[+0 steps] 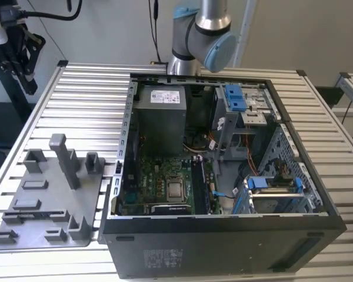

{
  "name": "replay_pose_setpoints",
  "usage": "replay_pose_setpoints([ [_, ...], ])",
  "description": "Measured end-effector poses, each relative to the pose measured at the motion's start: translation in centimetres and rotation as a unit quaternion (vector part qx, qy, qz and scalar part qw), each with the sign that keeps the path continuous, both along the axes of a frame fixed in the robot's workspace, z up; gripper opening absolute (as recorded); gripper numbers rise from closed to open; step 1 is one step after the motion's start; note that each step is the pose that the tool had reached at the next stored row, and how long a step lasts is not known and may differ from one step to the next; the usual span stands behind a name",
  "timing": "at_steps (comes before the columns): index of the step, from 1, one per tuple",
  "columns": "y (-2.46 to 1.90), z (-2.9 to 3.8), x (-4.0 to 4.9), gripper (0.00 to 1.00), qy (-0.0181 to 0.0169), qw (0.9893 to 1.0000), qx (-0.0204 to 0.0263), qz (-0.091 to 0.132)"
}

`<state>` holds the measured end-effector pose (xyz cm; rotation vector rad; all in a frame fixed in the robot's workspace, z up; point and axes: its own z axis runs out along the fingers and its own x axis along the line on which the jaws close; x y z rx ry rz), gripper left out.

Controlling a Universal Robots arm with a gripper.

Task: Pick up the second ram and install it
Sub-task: 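Reach for the second ram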

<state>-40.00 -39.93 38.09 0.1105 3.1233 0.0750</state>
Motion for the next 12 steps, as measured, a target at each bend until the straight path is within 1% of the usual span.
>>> replay_pose_setpoints([
  [2, 0.0, 0.0, -0.3, 0.11, 0.0, 1.0, 0.0, 0.0],
  [6, 0.0, 0.0, -0.32, 0.11, 0.0001, 1.0, 0.0, 0.0],
  [8, -0.12, 0.0, -0.33, 0.11, 0.0001, 1.0, 0.0, 0.0],
  [9, -0.27, -0.01, -0.33, 0.11, 0.0001, 1.0, 0.0, 0.0],
  [12, -1.0, -0.05, -0.32, 0.11, 0.0001, 1.0, 0.0, 0.0],
])
